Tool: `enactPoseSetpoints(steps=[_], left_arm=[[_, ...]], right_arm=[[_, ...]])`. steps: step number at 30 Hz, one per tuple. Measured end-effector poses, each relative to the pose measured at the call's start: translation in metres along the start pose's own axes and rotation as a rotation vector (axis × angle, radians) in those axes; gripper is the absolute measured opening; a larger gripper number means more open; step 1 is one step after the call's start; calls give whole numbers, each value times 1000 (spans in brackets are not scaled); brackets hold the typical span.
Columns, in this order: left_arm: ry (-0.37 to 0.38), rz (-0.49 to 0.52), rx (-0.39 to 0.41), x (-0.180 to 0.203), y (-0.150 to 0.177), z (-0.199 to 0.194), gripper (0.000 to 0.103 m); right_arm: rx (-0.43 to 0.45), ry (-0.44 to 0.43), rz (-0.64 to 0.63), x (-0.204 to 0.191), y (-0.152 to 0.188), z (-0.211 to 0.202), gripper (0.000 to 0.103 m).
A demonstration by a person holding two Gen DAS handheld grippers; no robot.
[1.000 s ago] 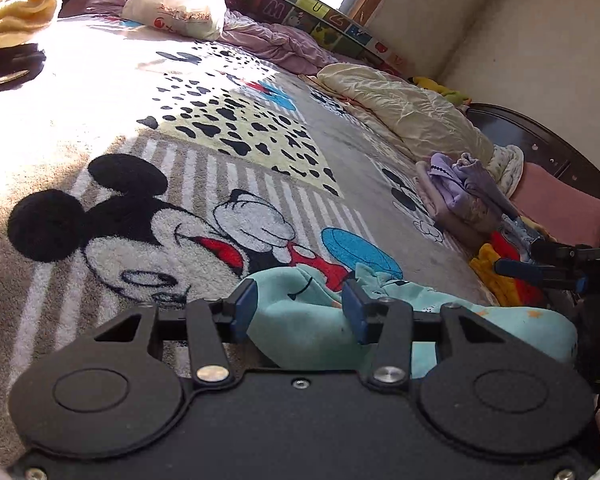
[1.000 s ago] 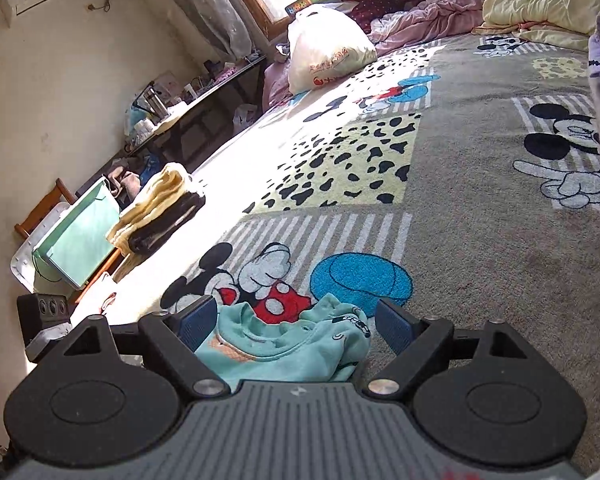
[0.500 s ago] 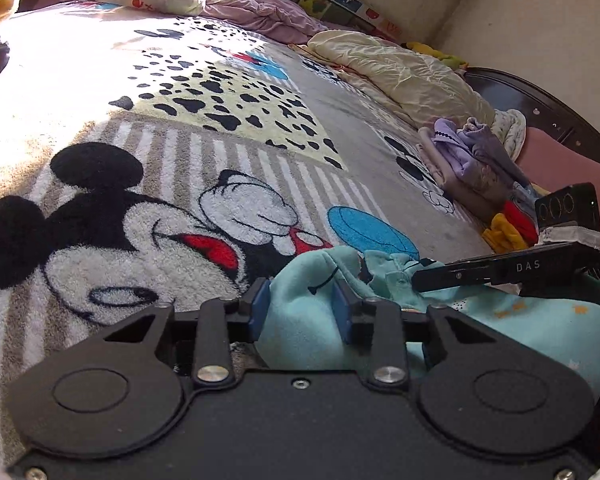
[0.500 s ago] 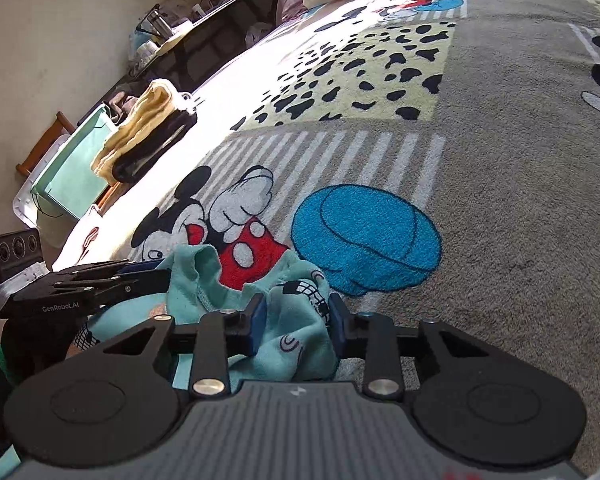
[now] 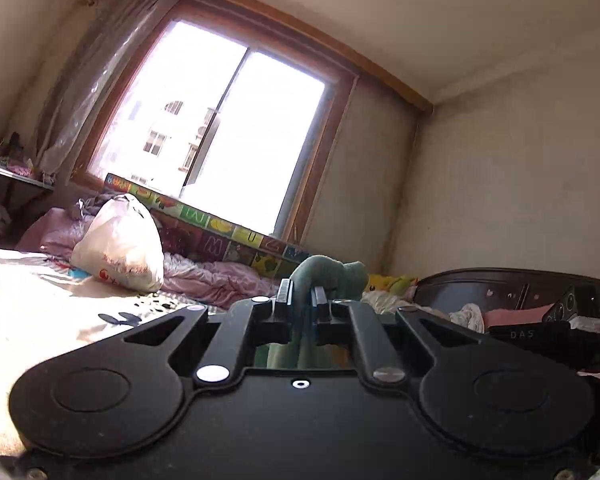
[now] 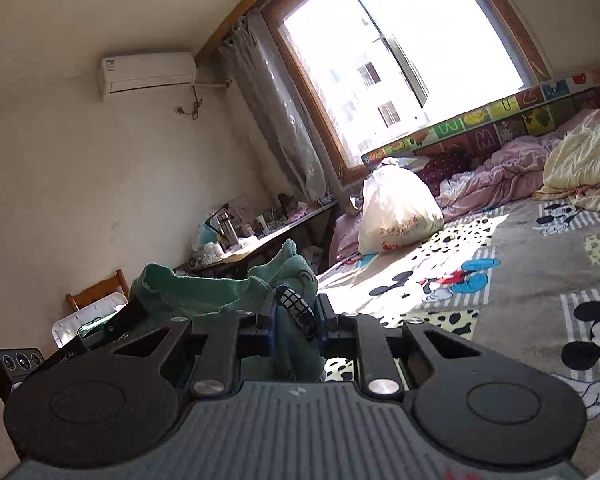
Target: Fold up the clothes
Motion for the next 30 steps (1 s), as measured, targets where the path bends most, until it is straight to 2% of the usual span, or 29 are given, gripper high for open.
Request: enactPoseSetpoints(steps=[1, 3, 5, 9, 11, 15, 16, 17, 18, 19, 21, 23, 26, 30], left_arm=[[19, 34, 43, 13, -14, -2, 6], [59, 32, 61, 26, -23, -6, 6], [38, 48, -12, 25, -8, -8, 6], [-40, 110, -359, -4, 61, -12, 6], [-62, 172, -513, -17, 94, -26, 6], [33, 213, -725, -25, 134, -58, 6], [101, 228, -766, -21, 138, -66, 9], [129, 240, -767, -21, 134, -71, 12], [155, 246, -767, -21, 129, -75, 20], [156, 193, -756, -23, 121, -79, 35], [136, 80, -681, -30, 100, -80, 55], [114, -31, -606, -38, 79, -81, 55], [70, -147, -537, -43, 68, -73, 56], [55, -100, -589, -31, 88, -61, 66]], right_arm=[[9, -15, -26, -8, -8, -7, 21], [-20, -9, -55, -10, -4, -19, 21], [-106, 41, -67, 6, 23, -29, 22], [-338, 118, 68, 43, 110, -49, 24], [-431, 129, 54, 44, 148, -59, 25], [-544, 113, 24, 36, 179, -68, 33], [-566, 106, -6, 31, 182, -70, 37], [-579, 102, -33, 25, 182, -72, 47], [-584, 102, -57, 18, 180, -75, 54], [-582, 98, -67, 13, 177, -78, 68], [-557, 91, -51, 6, 168, -86, 71], [-507, 108, -36, 4, 156, -91, 71], [-463, 135, -58, 11, 156, -82, 72], [-432, 120, -61, 9, 167, -71, 71]])
Point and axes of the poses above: each gripper's, at about its wrist camera, not at the fingertips, and z roughly the way its jaws point, x to its right, y to its underside, the point moved 7 cm from there along z, roughly the way its jaws point, and after that the axes turned 15 degrees about x, right-handed, at the moved point
